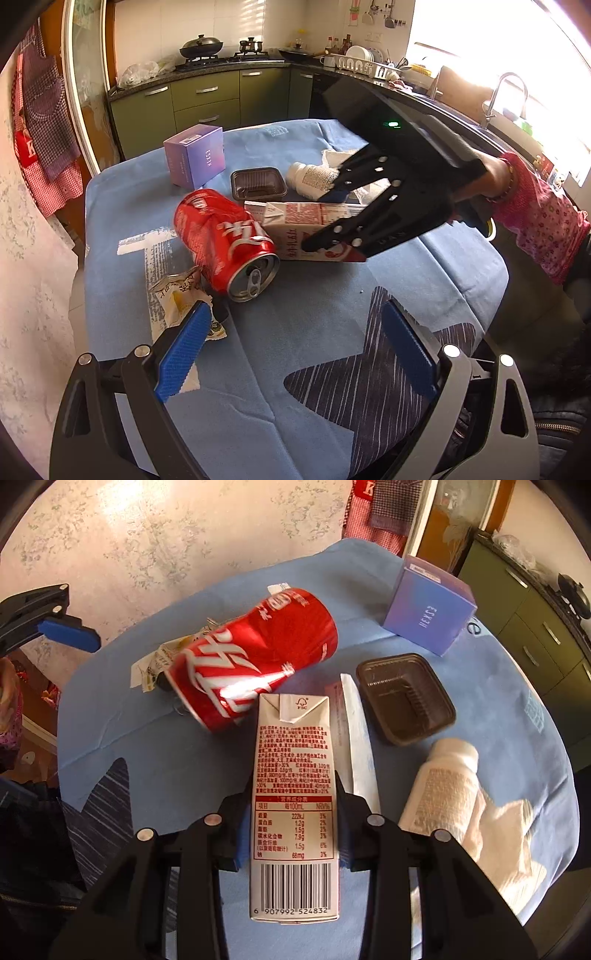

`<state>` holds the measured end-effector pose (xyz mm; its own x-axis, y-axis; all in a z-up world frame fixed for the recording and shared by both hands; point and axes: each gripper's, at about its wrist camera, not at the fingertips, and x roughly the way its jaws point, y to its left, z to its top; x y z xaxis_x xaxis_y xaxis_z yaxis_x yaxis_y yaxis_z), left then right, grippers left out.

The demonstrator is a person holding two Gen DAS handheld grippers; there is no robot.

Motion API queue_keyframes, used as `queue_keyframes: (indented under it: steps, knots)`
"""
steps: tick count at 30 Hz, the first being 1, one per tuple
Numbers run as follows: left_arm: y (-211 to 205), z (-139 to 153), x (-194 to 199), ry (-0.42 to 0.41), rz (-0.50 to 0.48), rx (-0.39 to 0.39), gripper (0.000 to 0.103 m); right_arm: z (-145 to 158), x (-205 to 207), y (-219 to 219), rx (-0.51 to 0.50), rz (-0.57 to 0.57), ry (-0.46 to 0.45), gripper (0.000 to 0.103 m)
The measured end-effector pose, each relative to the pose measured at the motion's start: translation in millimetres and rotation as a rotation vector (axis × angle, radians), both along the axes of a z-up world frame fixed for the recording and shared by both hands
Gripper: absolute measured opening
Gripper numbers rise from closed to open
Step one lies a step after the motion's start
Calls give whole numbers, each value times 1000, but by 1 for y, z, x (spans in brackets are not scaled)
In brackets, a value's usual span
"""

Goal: Collect trash
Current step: 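Carry the milk carton over the bin and open the right tool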

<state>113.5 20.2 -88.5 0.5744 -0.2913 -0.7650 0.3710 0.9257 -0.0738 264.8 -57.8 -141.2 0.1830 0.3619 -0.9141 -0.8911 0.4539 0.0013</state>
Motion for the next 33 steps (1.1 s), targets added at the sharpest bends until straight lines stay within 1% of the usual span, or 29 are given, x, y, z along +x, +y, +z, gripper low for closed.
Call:
queue_keyframes:
  steps: [7,14,19,22,25,29,31,33]
  knots:
    - [-12,-3,1,5,-30,11,92,12,-24,-35,17,-85,-25,35]
    - [-28,-5,-1,5,-69,17,92,18,-47,-84,61,-202,-27,35]
    - [-39,-5,-1,4,-95,21,92,18,-59,-122,85,-308,-25,35]
    - [-45,-4,-2,1,-111,23,92,21,-64,-153,95,-403,-38,35]
    - [-51,-4,-2,0,-127,26,92,28,-71,-193,112,-531,-61,35]
    - [-58,-4,-1,3,-147,30,92,35,-72,-267,110,-779,-95,35]
    - [-63,-4,0,3,-160,33,92,34,-70,-307,91,-924,-103,35]
    - [-69,-4,0,3,-172,37,92,28,-66,-341,74,-1046,-94,35]
